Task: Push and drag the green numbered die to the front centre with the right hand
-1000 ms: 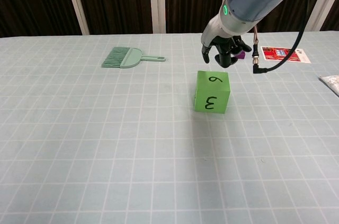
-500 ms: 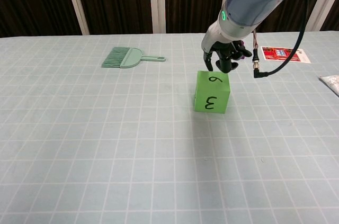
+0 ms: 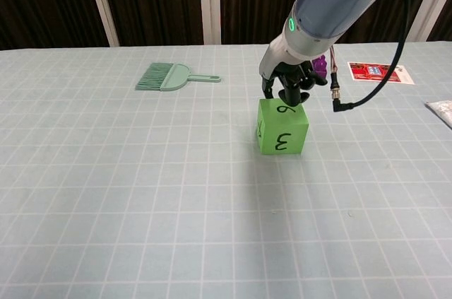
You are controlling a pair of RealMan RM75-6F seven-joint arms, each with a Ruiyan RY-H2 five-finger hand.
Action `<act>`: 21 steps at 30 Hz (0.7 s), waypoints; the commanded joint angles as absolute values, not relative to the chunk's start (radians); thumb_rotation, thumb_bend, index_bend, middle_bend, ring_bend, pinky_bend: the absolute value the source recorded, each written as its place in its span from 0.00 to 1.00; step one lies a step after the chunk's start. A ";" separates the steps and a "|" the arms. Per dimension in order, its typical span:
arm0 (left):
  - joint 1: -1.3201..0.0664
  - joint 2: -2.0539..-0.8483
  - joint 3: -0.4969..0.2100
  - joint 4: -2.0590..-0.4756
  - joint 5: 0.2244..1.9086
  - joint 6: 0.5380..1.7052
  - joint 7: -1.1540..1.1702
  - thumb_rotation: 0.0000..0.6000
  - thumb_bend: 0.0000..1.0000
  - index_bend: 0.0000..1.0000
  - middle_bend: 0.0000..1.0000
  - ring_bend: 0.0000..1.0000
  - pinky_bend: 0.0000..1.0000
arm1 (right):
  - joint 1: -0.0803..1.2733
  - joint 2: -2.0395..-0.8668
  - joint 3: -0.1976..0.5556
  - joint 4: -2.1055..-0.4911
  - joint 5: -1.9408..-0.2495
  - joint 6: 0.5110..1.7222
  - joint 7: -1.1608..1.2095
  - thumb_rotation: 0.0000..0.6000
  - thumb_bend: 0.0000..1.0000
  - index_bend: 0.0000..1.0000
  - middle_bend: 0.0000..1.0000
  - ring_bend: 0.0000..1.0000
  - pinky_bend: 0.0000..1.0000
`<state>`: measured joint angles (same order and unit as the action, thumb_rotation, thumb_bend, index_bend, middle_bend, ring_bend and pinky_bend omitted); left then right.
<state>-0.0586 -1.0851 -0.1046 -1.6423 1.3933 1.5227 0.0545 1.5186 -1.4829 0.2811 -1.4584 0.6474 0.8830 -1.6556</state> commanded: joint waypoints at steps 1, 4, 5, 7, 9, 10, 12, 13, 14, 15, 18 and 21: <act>-0.059 -1.085 -0.104 -1.643 1.393 1.521 0.054 1.00 0.34 0.11 0.00 0.00 0.08 | 1.517 -1.481 0.287 -1.467 0.647 0.881 -1.659 1.00 0.86 0.22 0.82 0.84 0.69; -0.059 -1.084 -0.104 -1.643 1.394 1.522 0.052 1.00 0.33 0.11 0.00 0.00 0.08 | 1.518 -1.478 0.293 -1.481 0.645 0.881 -1.661 1.00 0.86 0.22 0.82 0.84 0.69; -0.058 -1.084 -0.104 -1.643 1.394 1.523 0.051 1.00 0.34 0.11 0.00 0.00 0.08 | 1.518 -1.477 0.295 -1.486 0.645 0.880 -1.661 1.00 0.86 0.22 0.82 0.84 0.69; -0.058 -1.084 -0.104 -1.643 1.394 1.522 0.051 1.00 0.34 0.11 0.00 0.00 0.08 | 1.519 -1.475 0.298 -1.496 0.648 0.883 -1.664 1.00 0.86 0.22 0.82 0.84 0.69; -0.058 -1.083 -0.104 -1.643 1.394 1.522 0.050 1.00 0.33 0.11 0.00 0.00 0.08 | 1.522 -1.474 0.297 -1.505 0.651 0.890 -1.670 1.00 0.86 0.22 0.82 0.84 0.69; -0.058 -1.083 -0.104 -1.643 1.394 1.522 0.050 1.00 0.33 0.11 0.00 0.00 0.08 | 1.523 -1.474 0.297 -1.510 0.653 0.893 -1.673 1.00 0.86 0.22 0.82 0.84 0.69; -0.058 -1.083 -0.104 -1.643 1.395 1.522 0.050 1.00 0.33 0.11 0.00 0.00 0.08 | 1.525 -1.475 0.295 -1.520 0.655 0.899 -1.679 1.00 0.86 0.22 0.82 0.84 0.69; -0.058 -1.083 -0.104 -1.643 1.395 1.523 0.050 1.00 0.33 0.11 0.00 0.00 0.08 | 1.526 -1.475 0.294 -1.527 0.655 0.901 -1.682 1.00 0.86 0.22 0.82 0.84 0.69; -0.058 -1.083 -0.104 -1.643 1.395 1.523 0.049 1.00 0.34 0.11 0.00 0.00 0.08 | 1.527 -1.475 0.292 -1.534 0.655 0.903 -1.686 1.00 0.86 0.22 0.82 0.84 0.69; -0.058 -1.083 -0.104 -1.643 1.396 1.523 0.049 1.00 0.34 0.11 0.00 0.00 0.08 | 1.528 -1.474 0.291 -1.542 0.654 0.906 -1.689 1.00 0.86 0.22 0.82 0.84 0.69; -0.058 -1.083 -0.103 -1.643 1.397 1.523 0.050 1.00 0.34 0.11 0.00 0.00 0.08 | 1.530 -1.471 0.289 -1.574 0.647 0.909 -1.695 1.00 0.85 0.22 0.82 0.84 0.69; -0.058 -1.083 -0.102 -1.644 1.399 1.524 0.052 1.00 0.34 0.11 0.00 0.00 0.08 | 1.531 -1.462 0.288 -1.613 0.644 0.906 -1.697 1.00 0.86 0.22 0.82 0.84 0.69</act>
